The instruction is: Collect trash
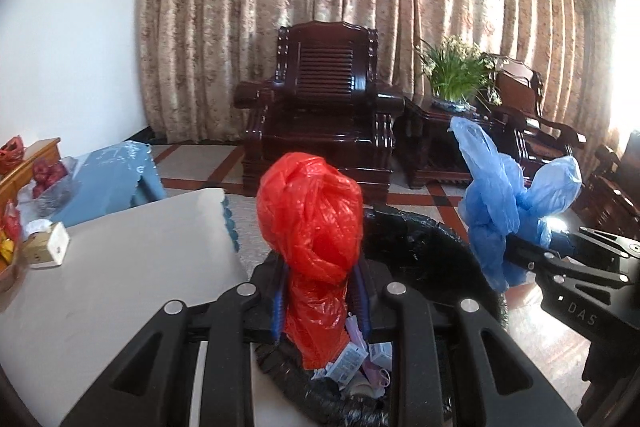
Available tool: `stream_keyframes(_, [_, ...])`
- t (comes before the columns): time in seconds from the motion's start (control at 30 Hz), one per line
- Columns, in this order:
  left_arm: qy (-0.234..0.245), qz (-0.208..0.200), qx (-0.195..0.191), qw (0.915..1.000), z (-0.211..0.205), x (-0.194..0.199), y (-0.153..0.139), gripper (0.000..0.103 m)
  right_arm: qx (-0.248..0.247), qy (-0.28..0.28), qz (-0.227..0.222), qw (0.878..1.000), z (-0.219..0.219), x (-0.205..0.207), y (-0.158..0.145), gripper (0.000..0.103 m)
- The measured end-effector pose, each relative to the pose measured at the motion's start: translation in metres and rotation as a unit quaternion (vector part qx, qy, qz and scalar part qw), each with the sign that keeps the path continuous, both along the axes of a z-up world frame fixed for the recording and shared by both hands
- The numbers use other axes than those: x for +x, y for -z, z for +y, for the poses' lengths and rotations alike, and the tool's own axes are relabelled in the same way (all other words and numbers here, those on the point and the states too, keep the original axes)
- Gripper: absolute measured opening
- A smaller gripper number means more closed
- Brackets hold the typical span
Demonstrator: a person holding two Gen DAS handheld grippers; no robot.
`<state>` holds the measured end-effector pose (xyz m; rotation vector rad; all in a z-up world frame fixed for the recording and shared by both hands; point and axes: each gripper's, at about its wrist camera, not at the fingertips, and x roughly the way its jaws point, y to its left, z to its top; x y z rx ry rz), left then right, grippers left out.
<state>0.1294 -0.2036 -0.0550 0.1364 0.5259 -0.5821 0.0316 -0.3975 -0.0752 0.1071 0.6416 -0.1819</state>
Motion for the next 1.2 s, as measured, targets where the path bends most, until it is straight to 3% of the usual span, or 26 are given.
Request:
stream_keyframes(0.27, [0.022, 0.020, 0.019, 0.9994, -0.038, 0.024, 0.035, 0.029, 0.022, 0.018, 0.029, 0.999, -0.026, 0.024, 0.040, 0.030])
stream_keyframes(0.37, [0.027, 0.033, 0.020, 0.9989, -0.045, 0.033, 0.044, 0.032, 0.017, 0.029, 0.042, 0.999, -0.033, 0.036, 0.054, 0.038])
stream_keyframes(0.43, [0.029, 0.038, 0.025, 0.9985, -0.050, 0.041, 0.047, 0.040, 0.016, 0.038, 0.053, 0.998, -0.041, 0.041, 0.065, 0.056])
stream_keyframes(0.47, [0.029, 0.042, 0.027, 0.9983, -0.052, 0.044, 0.049, 0.048, 0.015, 0.041, 0.054, 0.998, -0.042, 0.041, 0.067, 0.059])
stream_keyframes(0.67, [0.024, 0.047, 0.020, 0.9984, -0.048, 0.049, 0.048, 0.068, 0.012, 0.062, 0.053, 0.997, -0.047, 0.030, 0.074, 0.090])
stream_keyframes(0.93, [0.013, 0.049, -0.001, 0.9987, -0.015, 0.042, 0.027, 0.086, 0.032, 0.064, 0.037, 0.997, -0.041, 0.006, 0.056, 0.095])
stream_keyframes(1.2, [-0.015, 0.026, 0.003, 0.9996, 0.038, 0.012, -0.001, 0.091, 0.033, 0.010, 0.002, 0.999, 0.007, -0.013, 0.013, 0.098])
